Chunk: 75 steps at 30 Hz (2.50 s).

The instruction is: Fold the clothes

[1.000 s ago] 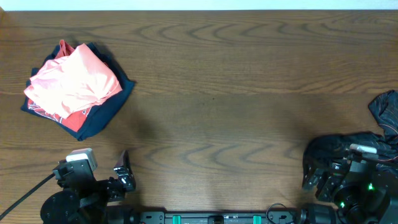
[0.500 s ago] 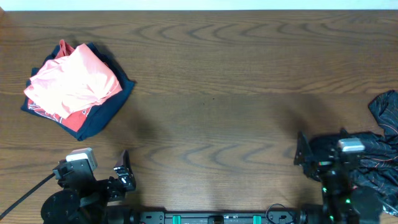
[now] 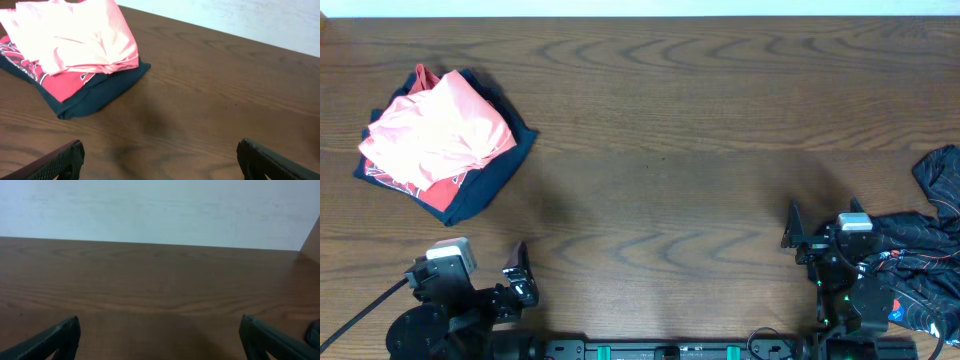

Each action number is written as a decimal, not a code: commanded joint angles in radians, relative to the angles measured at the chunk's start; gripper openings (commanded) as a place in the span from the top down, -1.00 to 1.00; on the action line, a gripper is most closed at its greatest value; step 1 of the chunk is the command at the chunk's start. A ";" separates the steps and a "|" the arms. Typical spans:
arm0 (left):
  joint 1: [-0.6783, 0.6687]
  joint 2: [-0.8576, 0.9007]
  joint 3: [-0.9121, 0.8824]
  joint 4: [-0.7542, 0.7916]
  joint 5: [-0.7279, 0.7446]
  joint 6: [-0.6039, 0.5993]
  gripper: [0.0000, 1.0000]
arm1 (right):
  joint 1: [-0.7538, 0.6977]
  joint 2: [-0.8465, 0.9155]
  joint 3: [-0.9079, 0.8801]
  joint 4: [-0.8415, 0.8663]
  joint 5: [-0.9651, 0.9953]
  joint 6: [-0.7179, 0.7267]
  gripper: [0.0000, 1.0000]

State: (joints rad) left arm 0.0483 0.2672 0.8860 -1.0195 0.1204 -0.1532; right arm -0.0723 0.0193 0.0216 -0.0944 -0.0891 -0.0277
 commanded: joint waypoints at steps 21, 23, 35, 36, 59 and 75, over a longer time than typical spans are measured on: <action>-0.006 -0.003 -0.002 0.004 -0.002 -0.001 -0.96 | 0.007 0.000 -0.002 -0.003 0.014 -0.014 -0.98; -0.006 -0.003 -0.002 0.004 -0.002 -0.001 -0.96 | 0.007 0.000 -0.002 -0.003 0.014 -0.014 -0.98; -0.006 -0.105 -0.218 0.085 -0.055 0.010 -0.96 | 0.007 0.000 -0.002 -0.003 0.014 -0.014 -0.99; -0.006 -0.143 -0.273 0.137 -0.054 0.010 -0.95 | 0.007 0.000 -0.002 -0.003 0.014 -0.014 -0.98; -0.006 -0.265 -0.882 0.953 -0.036 0.041 -0.96 | 0.007 0.000 -0.002 -0.003 0.014 -0.014 -0.98; -0.006 -0.260 -0.882 0.956 -0.035 0.040 -0.96 | 0.007 0.000 -0.002 -0.003 0.014 -0.014 -0.99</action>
State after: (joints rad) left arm 0.0463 0.0113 0.0139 -0.0196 0.0742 -0.1287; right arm -0.0723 0.0196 0.0212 -0.0937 -0.0776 -0.0319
